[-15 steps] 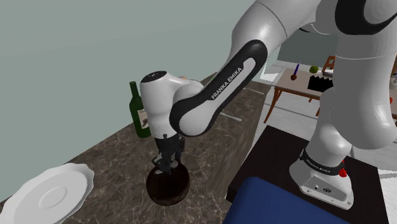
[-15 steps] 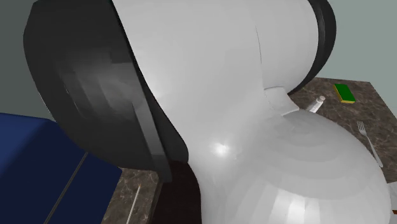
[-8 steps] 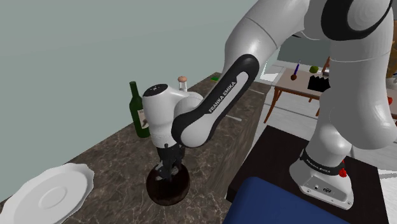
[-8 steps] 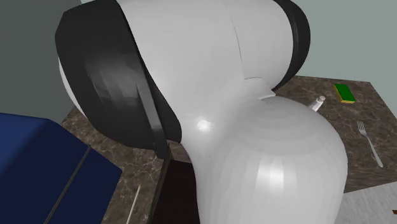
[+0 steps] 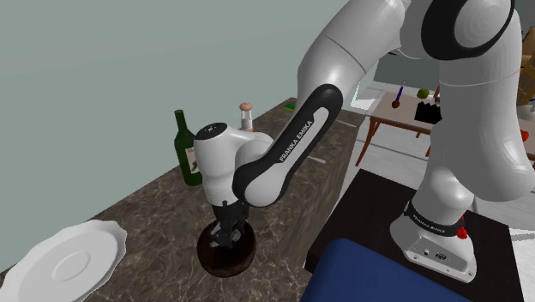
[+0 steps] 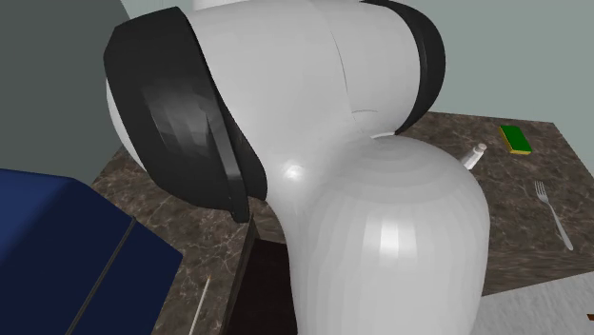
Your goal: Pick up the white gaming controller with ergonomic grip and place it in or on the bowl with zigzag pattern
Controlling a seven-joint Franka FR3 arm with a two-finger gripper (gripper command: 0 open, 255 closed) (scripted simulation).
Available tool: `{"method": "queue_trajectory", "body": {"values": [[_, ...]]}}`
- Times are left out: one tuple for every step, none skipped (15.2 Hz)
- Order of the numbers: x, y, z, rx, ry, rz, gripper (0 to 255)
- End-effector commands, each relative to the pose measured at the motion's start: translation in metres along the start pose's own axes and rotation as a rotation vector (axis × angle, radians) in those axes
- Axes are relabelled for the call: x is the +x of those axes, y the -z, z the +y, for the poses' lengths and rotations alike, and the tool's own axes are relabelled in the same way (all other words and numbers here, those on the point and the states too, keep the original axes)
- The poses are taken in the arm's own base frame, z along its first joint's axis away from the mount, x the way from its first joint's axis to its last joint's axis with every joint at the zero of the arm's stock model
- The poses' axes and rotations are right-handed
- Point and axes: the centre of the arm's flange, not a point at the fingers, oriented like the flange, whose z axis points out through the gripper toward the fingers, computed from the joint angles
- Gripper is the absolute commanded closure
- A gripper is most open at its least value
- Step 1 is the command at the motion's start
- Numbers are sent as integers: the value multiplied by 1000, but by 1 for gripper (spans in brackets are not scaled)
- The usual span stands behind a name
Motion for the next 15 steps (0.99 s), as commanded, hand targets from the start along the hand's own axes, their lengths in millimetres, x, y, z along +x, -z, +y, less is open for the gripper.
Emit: {"method": "queue_trajectory", "body": {"values": [[0, 0, 0, 0, 0, 0, 255], [0, 0, 0, 0, 0, 0, 255], [0, 0, 0, 0, 0, 0, 255], [0, 0, 0, 0, 0, 0, 0], [0, 0, 0, 0, 0, 0, 0], [0, 0, 0, 0, 0, 0, 0], [0, 0, 0, 0, 0, 0, 0], [0, 0, 0, 0, 0, 0, 0], [0, 0, 0, 0, 0, 0, 0], [0, 13, 0, 0, 0, 0, 0], [0, 26, 0, 0, 0, 0, 0], [0, 39, 0, 0, 0, 0, 0], [0, 50, 0, 0, 0, 0, 0], [0, 50, 0, 0, 0, 0, 0], [0, 50, 0, 0, 0, 0, 0]]}}
